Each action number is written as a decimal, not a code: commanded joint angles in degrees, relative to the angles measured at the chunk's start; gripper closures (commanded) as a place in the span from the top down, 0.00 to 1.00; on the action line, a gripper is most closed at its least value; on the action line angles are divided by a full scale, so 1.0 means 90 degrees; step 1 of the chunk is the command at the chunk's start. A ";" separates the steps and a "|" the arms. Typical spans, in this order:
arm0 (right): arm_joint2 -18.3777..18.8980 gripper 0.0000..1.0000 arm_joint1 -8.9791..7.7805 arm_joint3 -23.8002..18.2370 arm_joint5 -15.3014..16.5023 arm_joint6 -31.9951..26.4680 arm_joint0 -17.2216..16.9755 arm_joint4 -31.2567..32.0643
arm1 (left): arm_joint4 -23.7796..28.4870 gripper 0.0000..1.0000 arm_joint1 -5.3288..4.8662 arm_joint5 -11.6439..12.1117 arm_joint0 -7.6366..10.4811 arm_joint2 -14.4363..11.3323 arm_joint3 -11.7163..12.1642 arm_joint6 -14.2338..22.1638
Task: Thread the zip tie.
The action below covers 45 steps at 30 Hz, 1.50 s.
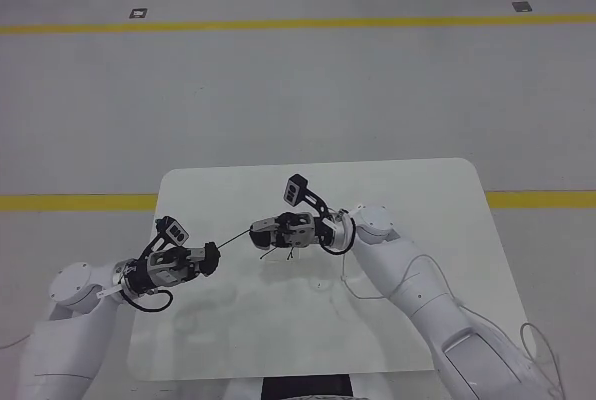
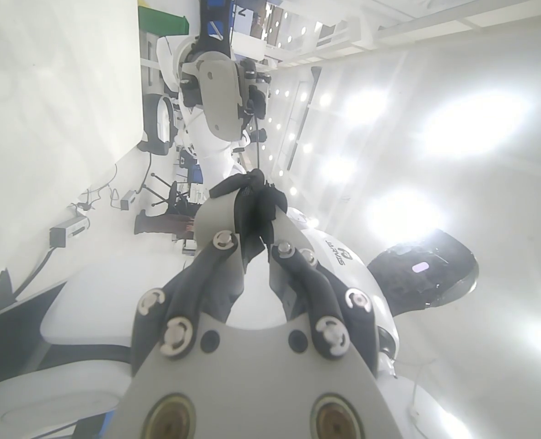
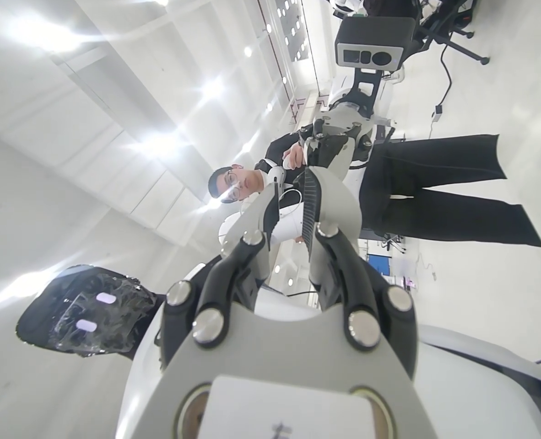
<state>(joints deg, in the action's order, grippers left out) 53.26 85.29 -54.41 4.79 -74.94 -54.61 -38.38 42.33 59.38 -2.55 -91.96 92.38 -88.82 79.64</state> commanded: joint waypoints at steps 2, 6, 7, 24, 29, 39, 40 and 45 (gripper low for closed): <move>-0.0038 0.15 0.0008 0.0017 -0.0013 -0.0004 0.0024 -0.0014 | 0.0000 0.00 0.0000 0.0000 0.0000 0.0000 0.0000 0.0000; -0.0089 0.14 0.0024 0.0065 -0.0017 -0.0004 0.0068 -0.0047 | 0.0000 0.00 0.0000 0.0000 0.0000 0.0000 0.0000 0.0000; -0.0100 0.14 0.0029 0.0079 -0.0014 -0.0003 0.0080 -0.0055 | 0.0000 0.00 0.0000 0.0000 0.0000 0.0000 0.0000 0.0000; -0.0263 0.00 0.0096 0.0332 0.0034 -0.0043 0.0284 -0.0138 | 0.0000 0.00 0.0000 0.0000 0.0000 0.0000 0.0000 0.0000; -0.0210 0.00 0.0080 0.0358 0.0116 0.0072 0.0258 -0.0141 | 0.0000 0.33 0.0000 0.0000 0.0000 0.0000 0.0000 0.0000; 0.0060 0.00 0.0022 0.0216 0.0290 0.0797 0.0064 -0.0228 | 0.0449 1.00 0.0023 0.0258 0.0012 0.0052 -0.0004 -0.0634; 0.0081 0.00 0.0015 0.0177 0.0297 0.0860 0.0041 -0.0225 | 0.0439 1.00 0.0023 0.0360 0.0000 0.0061 -0.0020 -0.0733; 0.0040 0.00 0.0013 0.0010 0.0266 0.1026 -0.0002 -0.0097 | 0.0375 1.00 0.0038 0.0653 -0.0002 0.0016 -0.0041 -0.1238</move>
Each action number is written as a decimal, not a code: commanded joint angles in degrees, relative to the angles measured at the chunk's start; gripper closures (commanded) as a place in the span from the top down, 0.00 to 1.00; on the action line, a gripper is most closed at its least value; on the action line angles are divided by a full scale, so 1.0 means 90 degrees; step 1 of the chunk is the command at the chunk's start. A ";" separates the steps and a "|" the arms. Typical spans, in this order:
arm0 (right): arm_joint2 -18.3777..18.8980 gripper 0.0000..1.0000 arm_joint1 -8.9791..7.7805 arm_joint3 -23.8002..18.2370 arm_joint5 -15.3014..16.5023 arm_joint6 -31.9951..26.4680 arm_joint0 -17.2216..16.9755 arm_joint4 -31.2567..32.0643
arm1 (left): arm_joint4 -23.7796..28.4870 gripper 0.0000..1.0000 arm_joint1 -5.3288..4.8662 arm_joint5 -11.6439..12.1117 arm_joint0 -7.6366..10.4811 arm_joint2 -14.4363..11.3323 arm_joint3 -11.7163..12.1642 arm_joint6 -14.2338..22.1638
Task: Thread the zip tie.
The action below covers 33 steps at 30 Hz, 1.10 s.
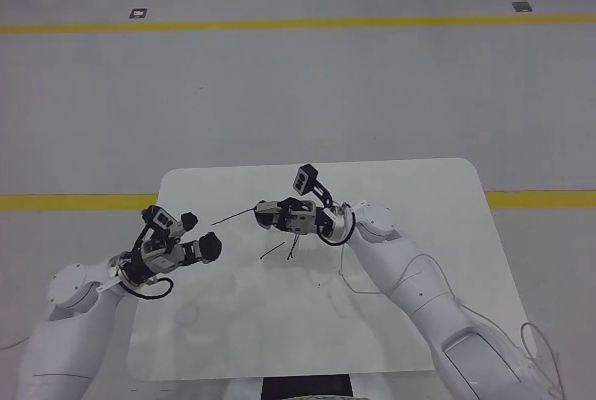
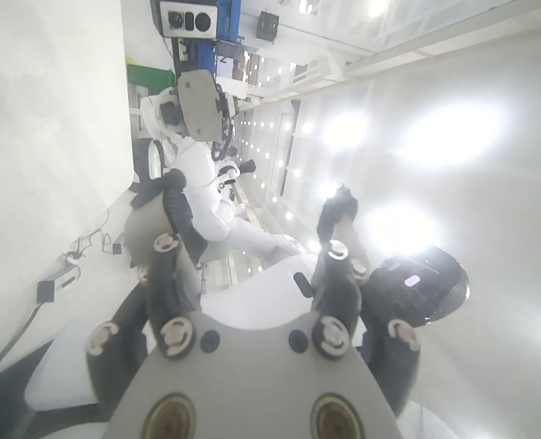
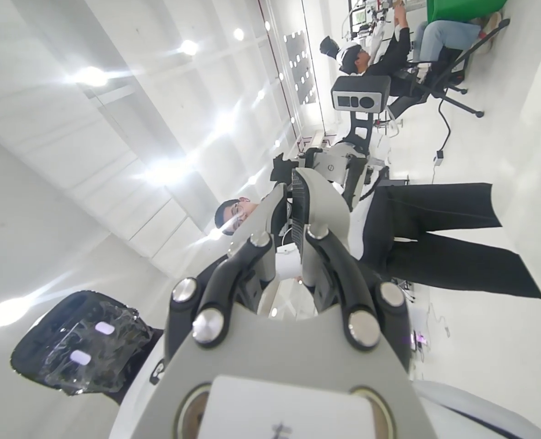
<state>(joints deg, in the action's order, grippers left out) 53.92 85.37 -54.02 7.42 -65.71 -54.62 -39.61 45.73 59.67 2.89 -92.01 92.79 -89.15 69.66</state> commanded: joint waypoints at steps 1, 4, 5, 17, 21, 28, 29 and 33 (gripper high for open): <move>-0.0052 0.00 0.0008 -0.0049 -0.0040 -0.0004 0.0003 0.0053 | -0.0067 1.00 0.0007 0.0125 0.0020 -0.0029 -0.0003 -0.0253; -0.0062 0.00 0.0011 -0.0055 -0.0035 -0.0011 0.0006 0.0055 | -0.0067 1.00 0.0007 0.0125 0.0020 -0.0029 -0.0003 -0.0253; -0.0062 0.00 0.0011 -0.0055 -0.0035 -0.0011 0.0006 0.0055 | -0.0067 1.00 0.0007 0.0125 0.0020 -0.0029 -0.0003 -0.0253; -0.0066 0.00 0.0010 -0.0070 -0.0038 0.0023 -0.0008 0.0069 | -0.0078 1.00 0.0010 0.0111 0.0033 -0.0077 -0.0065 -0.0259; -0.0122 0.00 -0.0013 -0.0342 -0.0210 0.0135 -0.0129 0.0251 | -0.0122 1.00 -0.0030 -0.0062 0.0165 -0.0153 -0.0041 0.0335; -0.0266 0.00 0.0006 -0.0402 -0.0342 0.0154 -0.0177 0.0312 | -0.0067 1.00 -0.0058 -0.0110 0.0561 -0.0317 0.0388 0.0730; -0.0276 0.00 0.0012 -0.0394 -0.0361 0.0138 -0.0191 0.0258 | -0.0069 1.00 -0.0058 -0.0101 0.0619 -0.0364 0.0446 0.0750; -0.0281 0.00 0.0013 -0.0380 -0.0350 0.0093 -0.0190 0.0231 | -0.0208 1.00 -0.0064 0.0003 0.0725 -0.0424 0.0515 0.0769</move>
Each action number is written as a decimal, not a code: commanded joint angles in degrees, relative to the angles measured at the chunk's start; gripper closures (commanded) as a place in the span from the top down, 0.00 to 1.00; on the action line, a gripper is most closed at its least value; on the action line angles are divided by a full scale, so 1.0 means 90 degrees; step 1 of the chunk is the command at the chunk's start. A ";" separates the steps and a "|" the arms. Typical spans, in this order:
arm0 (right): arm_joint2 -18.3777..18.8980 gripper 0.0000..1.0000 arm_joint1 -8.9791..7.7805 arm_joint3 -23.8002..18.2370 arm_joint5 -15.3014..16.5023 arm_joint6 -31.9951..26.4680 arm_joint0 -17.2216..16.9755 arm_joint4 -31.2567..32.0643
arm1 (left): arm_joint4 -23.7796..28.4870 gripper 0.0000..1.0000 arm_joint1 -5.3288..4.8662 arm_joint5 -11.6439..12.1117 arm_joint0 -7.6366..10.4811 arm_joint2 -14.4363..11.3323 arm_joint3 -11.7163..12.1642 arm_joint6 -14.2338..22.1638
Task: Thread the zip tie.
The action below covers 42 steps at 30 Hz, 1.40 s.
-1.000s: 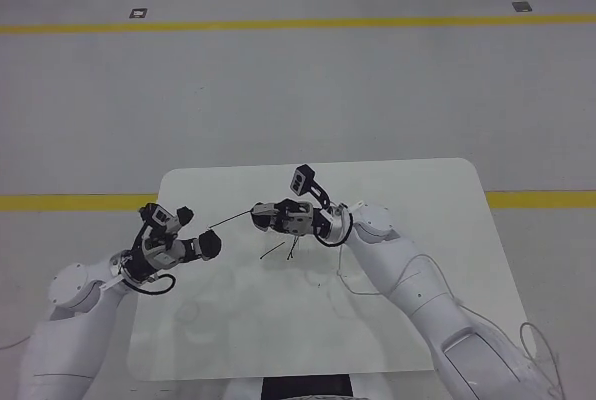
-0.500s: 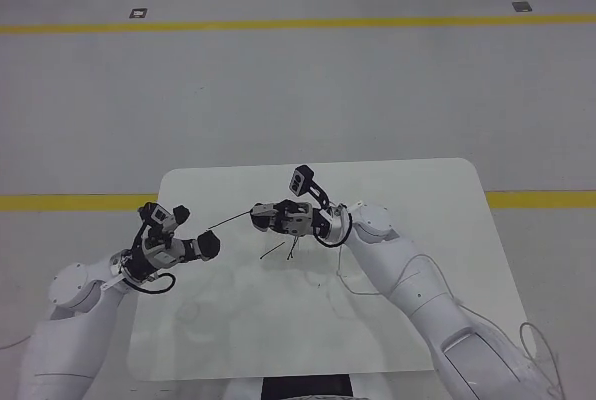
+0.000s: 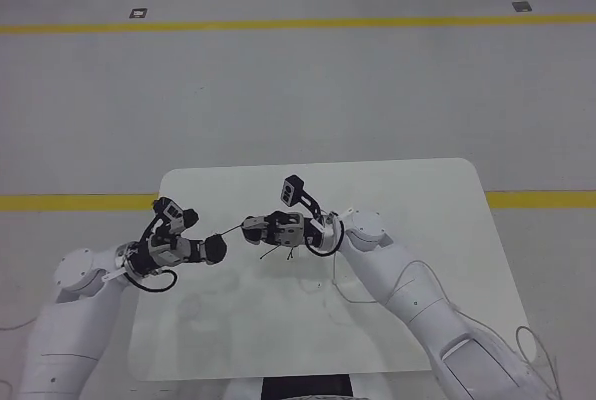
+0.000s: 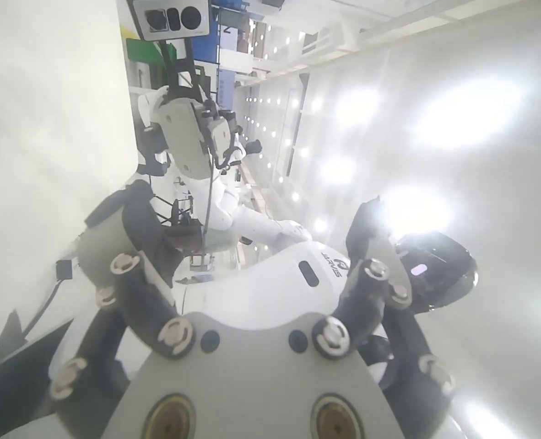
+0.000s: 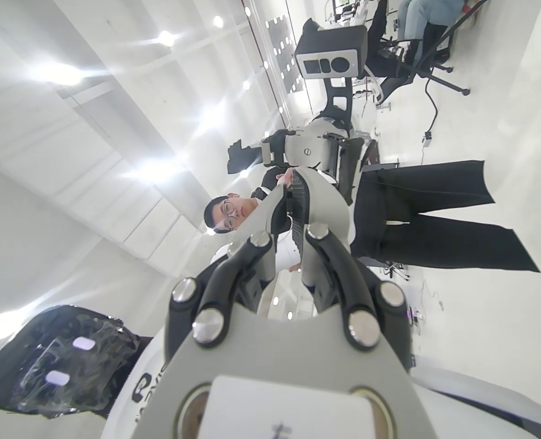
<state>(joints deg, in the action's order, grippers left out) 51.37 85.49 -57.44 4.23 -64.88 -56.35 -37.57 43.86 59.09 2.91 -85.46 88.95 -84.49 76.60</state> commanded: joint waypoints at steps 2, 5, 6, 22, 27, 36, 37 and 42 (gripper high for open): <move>0.0002 0.00 -0.0001 -0.0001 0.0005 0.0001 0.0002 0.0005 | 0.0000 1.00 0.0000 0.0000 -0.0003 0.0003 -0.0003 -0.0002; -0.0002 0.00 -0.0001 -0.0038 0.0003 0.0076 -0.0030 0.0016 | -0.0023 1.00 0.0006 0.0002 -0.0003 -0.0040 -0.0046 -0.0164; -0.0015 0.00 -0.0003 -0.0146 -0.0020 0.0173 -0.0088 0.0037 | -0.0107 1.00 0.0003 0.0034 -0.0007 -0.0077 -0.0085 -0.0228; -0.0128 0.00 0.0029 -0.0299 -0.0096 0.0452 -0.0185 -0.0033 | -0.0067 0.36 -0.0041 0.0077 0.0033 -0.0255 0.0026 -0.0337; -0.0197 0.00 0.0054 -0.0259 -0.0055 0.0500 -0.0153 -0.0003 | -0.0060 0.13 -0.0059 0.0057 0.0024 -0.0289 0.0043 -0.0361; -0.0281 0.00 0.0073 -0.0216 -0.0008 0.0533 -0.0098 0.0134 | -0.0085 0.04 -0.0093 0.0034 0.0019 -0.0342 0.0043 -0.0410; -0.0289 0.00 0.0072 -0.0220 0.0001 0.0530 -0.0086 0.0176 | -0.0082 0.04 -0.0097 0.0035 0.0022 -0.0347 0.0054 -0.0416; -0.0299 0.00 0.0066 -0.0242 0.0022 0.0534 -0.0070 0.0267 | -0.0054 0.05 -0.0113 0.0038 0.0042 -0.0363 0.0095 -0.0437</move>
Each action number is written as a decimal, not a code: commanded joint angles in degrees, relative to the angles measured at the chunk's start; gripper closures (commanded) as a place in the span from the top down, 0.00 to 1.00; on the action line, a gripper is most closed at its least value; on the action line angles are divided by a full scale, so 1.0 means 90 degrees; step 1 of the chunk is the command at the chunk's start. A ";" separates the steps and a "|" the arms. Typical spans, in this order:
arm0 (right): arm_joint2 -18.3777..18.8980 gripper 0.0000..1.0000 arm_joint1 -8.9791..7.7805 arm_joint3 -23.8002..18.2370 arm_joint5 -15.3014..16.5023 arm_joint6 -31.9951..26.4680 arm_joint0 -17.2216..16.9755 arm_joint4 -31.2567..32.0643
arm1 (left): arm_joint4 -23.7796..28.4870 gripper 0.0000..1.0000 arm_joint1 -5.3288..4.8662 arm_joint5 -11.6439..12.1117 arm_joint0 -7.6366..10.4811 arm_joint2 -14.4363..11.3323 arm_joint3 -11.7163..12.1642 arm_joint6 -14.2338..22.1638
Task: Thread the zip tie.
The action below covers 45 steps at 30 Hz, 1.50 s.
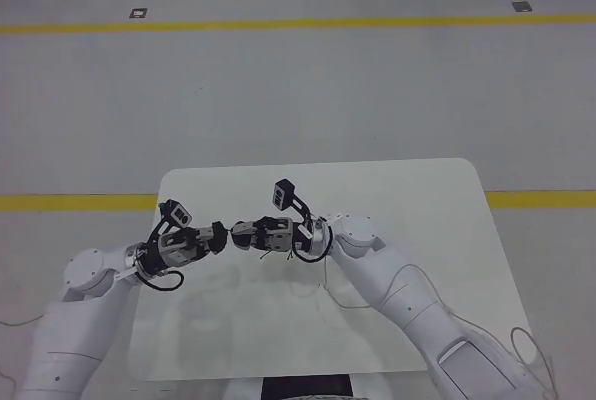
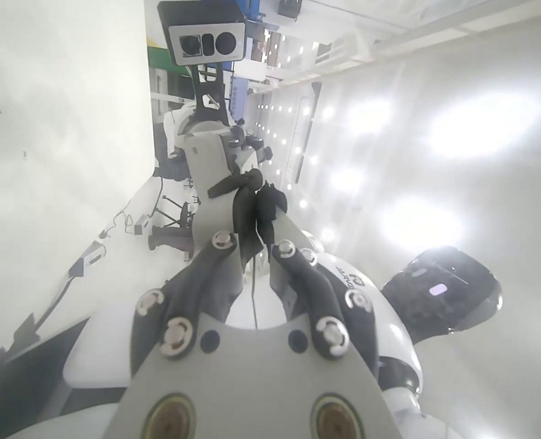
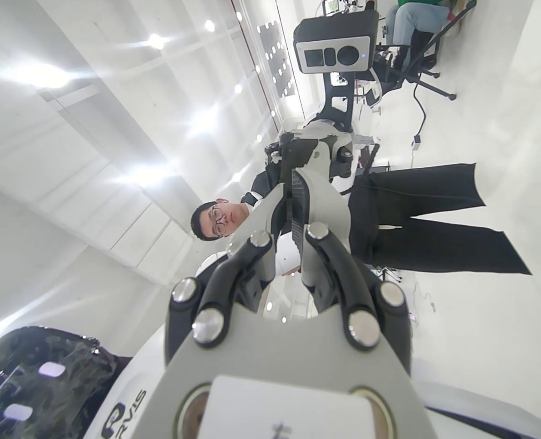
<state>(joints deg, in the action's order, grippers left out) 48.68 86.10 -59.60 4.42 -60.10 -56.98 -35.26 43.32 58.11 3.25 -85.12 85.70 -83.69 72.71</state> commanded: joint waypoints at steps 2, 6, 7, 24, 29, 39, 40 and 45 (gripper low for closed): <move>0.0006 0.00 -0.0003 -0.0008 0.0007 0.0006 0.0001 0.0017 | 0.0015 0.11 -0.0010 0.0001 0.0011 -0.0010 0.0014 -0.0016; 0.0029 0.00 -0.0011 -0.0013 0.0026 0.0031 0.0008 0.0038 | 0.0041 0.35 -0.0024 -0.0003 0.0035 -0.0014 0.0030 -0.0036; 0.0032 0.00 -0.0012 -0.0019 0.0026 0.0036 0.0007 0.0044 | 0.0045 0.34 -0.0026 -0.0004 0.0042 -0.0018 0.0034 -0.0042; 0.0019 0.00 -0.0044 -0.0128 -0.0024 0.0100 0.0013 0.0293 | 0.0067 0.08 -0.0067 -0.0024 0.0108 -0.0148 0.0096 -0.0154; 0.0042 0.00 -0.0055 -0.0151 -0.0014 0.0079 -0.0003 0.0284 | 0.0056 0.05 -0.0082 -0.0023 0.0115 -0.0176 0.0104 -0.0168; 0.0085 0.00 -0.0078 -0.0160 0.0000 0.0059 -0.0020 0.0282 | 0.0054 0.26 -0.0108 -0.0027 0.0144 -0.0239 0.0130 -0.0197; 0.0082 0.00 -0.0081 -0.0163 -0.0004 0.0047 -0.0015 0.0298 | 0.0054 0.25 -0.0110 -0.0030 0.0148 -0.0246 0.0132 -0.0195; 0.0076 0.00 -0.0086 -0.0160 -0.0008 0.0004 -0.0001 0.0316 | 0.0056 0.17 -0.0122 -0.0042 0.0166 -0.0276 0.0151 -0.0199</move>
<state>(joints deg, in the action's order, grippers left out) 49.39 85.32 -61.04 4.35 -60.05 -57.01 -32.43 43.81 57.03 2.88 -83.65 83.27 -82.36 70.94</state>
